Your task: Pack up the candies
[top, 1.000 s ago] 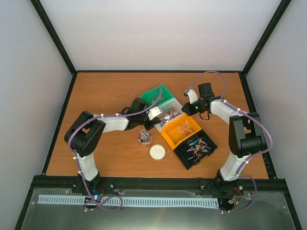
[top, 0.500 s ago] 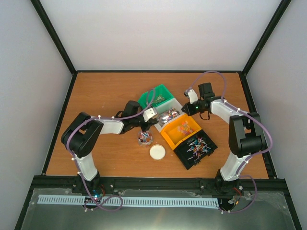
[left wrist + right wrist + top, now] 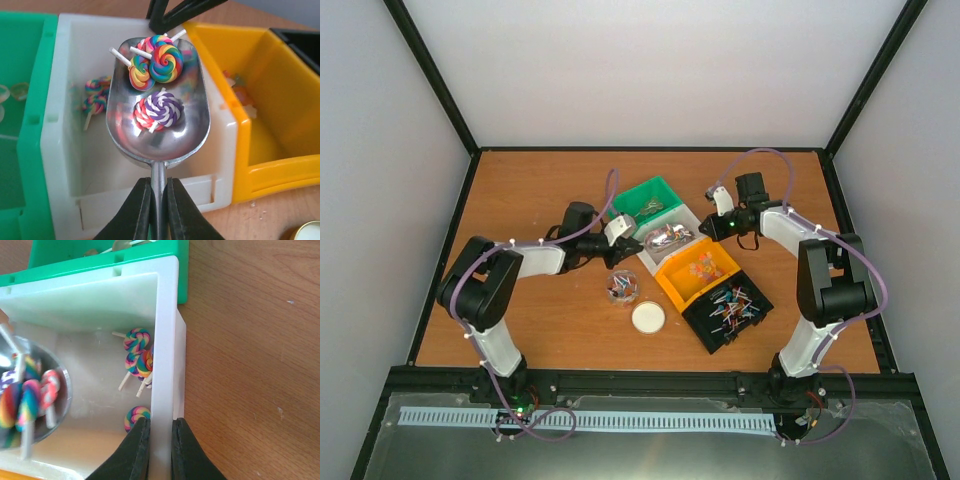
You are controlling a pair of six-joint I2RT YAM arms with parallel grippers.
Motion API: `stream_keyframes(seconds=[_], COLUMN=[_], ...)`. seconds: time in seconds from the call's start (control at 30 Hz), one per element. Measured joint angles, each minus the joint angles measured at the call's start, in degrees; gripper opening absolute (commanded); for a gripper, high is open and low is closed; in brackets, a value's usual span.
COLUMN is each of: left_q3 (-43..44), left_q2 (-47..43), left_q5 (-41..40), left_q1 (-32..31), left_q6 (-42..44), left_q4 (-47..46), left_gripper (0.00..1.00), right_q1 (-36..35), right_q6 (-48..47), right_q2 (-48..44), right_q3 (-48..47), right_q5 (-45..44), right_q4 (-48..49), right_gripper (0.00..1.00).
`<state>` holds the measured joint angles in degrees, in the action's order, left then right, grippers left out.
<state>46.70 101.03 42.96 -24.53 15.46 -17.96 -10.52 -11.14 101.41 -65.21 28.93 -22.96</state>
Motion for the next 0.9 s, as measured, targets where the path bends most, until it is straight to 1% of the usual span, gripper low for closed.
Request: stream_keyframes(seconds=[0.17, 0.3, 0.37, 0.5, 0.67, 0.9], left_q3=[0.00, 0.76, 0.92, 0.92, 1.05, 2.54], left_q2=[-2.80, -5.49, -7.30, -11.54, -16.28, -22.16], left_q5=[1.51, 3.08, 4.50, 6.88, 9.27, 12.41], left_q1=[0.00, 0.46, 1.09, 3.48, 8.31, 16.17], left_q6=[0.00, 0.09, 0.42, 2.67, 6.97, 18.88], left_q4=[0.46, 3.52, 5.44, 10.69, 19.80, 40.72], left_gripper=[0.01, 0.01, 0.01, 0.01, 0.01, 0.01], right_q1=[0.02, 0.07, 0.07, 0.22, 0.63, 1.25], right_q6=[0.00, 0.00, 0.00, -0.22, -1.53, -2.64], right_q2=[0.02, 0.02, 0.02, 0.15, 1.60, 1.88], right_q3=[0.00, 0.00, 0.00, -0.42, -2.34, -3.34], right_q5=[0.07, 0.11, 0.09, -0.02, -0.63, -1.77], right_q4=[0.00, -0.02, -0.07, -0.76, -2.67, -4.59], right_gripper=[0.03, 0.03, 0.06, 0.18, 0.35, 0.51])
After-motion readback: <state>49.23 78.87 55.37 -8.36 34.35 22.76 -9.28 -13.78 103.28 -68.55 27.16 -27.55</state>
